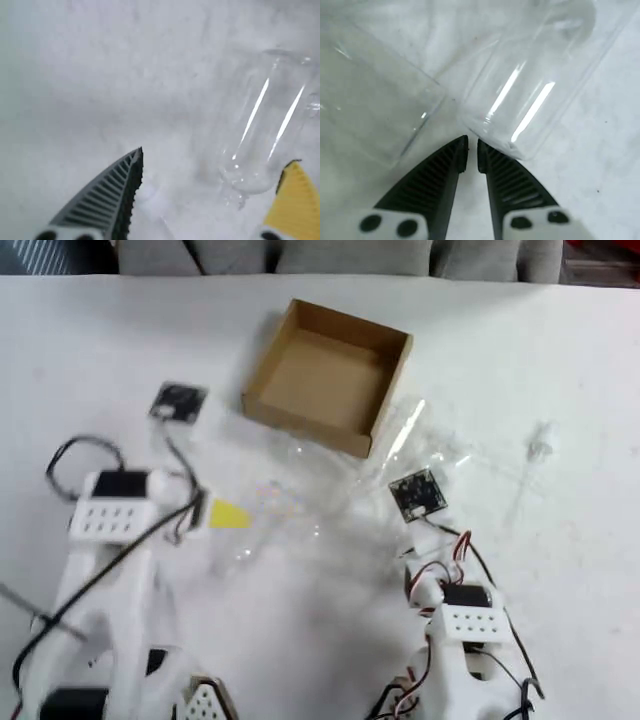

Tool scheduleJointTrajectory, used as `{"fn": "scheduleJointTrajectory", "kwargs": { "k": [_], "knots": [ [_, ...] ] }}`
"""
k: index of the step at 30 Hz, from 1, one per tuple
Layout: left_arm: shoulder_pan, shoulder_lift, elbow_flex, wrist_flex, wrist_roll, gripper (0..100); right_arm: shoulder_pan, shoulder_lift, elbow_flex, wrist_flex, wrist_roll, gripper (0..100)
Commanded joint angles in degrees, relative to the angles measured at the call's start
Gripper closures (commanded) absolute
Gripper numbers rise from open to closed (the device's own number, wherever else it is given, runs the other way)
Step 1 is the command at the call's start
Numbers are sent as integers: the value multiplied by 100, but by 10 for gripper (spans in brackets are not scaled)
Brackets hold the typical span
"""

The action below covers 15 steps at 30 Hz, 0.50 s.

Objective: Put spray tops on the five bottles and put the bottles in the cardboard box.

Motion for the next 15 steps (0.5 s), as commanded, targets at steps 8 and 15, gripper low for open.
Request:
{"fn": "scheduleJointTrajectory", "kwargs": {
  "k": [8, 15],
  "knots": [
    [-1807, 92, 475, -316, 492, 596, 22, -92, -62, 31, 18, 981],
    [-1991, 1358, -35, 290, 97, 611, 22, -92, -62, 31, 18, 981]
  ]
}}
